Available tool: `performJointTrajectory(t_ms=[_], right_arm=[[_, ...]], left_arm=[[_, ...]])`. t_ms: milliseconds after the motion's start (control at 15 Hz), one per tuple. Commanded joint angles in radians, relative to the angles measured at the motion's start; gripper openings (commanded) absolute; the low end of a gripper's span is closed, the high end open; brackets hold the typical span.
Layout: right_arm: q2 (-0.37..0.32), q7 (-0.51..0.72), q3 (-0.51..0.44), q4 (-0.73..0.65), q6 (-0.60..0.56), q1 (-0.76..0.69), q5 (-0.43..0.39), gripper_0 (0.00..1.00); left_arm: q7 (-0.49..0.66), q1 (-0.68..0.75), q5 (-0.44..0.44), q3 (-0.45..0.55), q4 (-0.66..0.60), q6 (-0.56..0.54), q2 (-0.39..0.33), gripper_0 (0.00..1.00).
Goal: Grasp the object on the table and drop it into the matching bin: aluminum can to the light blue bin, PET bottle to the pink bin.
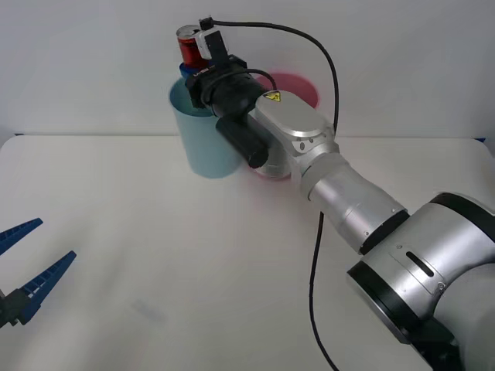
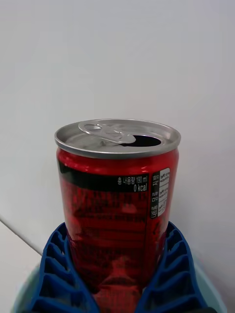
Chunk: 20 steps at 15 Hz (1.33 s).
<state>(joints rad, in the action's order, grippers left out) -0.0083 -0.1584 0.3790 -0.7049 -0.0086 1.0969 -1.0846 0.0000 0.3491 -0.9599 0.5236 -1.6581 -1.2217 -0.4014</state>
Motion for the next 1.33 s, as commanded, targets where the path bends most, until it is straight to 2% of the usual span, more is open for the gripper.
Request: performJointTrajectory(t_ms=[67, 333, 400, 533, 600, 1333], right_arm=[[0.002, -0.009, 0.000, 0.002, 0.021, 0.001, 0.000, 0.00], [0.002, -0.010, 0.003, 0.002, 0.021, 0.001, 0.005, 0.00], [0.002, -0.010, 0.001, 0.002, 0.022, 0.001, 0.006, 0.09], [0.002, -0.010, 0.001, 0.001, 0.021, 0.001, 0.006, 0.92], [0.002, -0.015, 0.003, 0.001, 0.018, 0.001, 0.006, 1.00], [-0.004, -0.017, 0.001, -0.001, -0.004, 0.001, 0.015, 1.00]], left_arm=[[0.000, 0.000, 0.000, 0.000, 0.000, 0.000, 0.000, 1.00], [0.000, 0.000, 0.000, 0.000, 0.000, 0.000, 0.000, 1.00], [0.000, 0.000, 0.000, 0.000, 0.000, 0.000, 0.000, 1.00], [0.000, 0.000, 0.000, 0.000, 0.000, 0.000, 0.000, 1.00], [0.000, 0.000, 0.000, 0.000, 0.000, 0.000, 0.000, 1.00], [0.000, 0.000, 0.000, 0.000, 0.000, 0.000, 0.000, 1.00]])
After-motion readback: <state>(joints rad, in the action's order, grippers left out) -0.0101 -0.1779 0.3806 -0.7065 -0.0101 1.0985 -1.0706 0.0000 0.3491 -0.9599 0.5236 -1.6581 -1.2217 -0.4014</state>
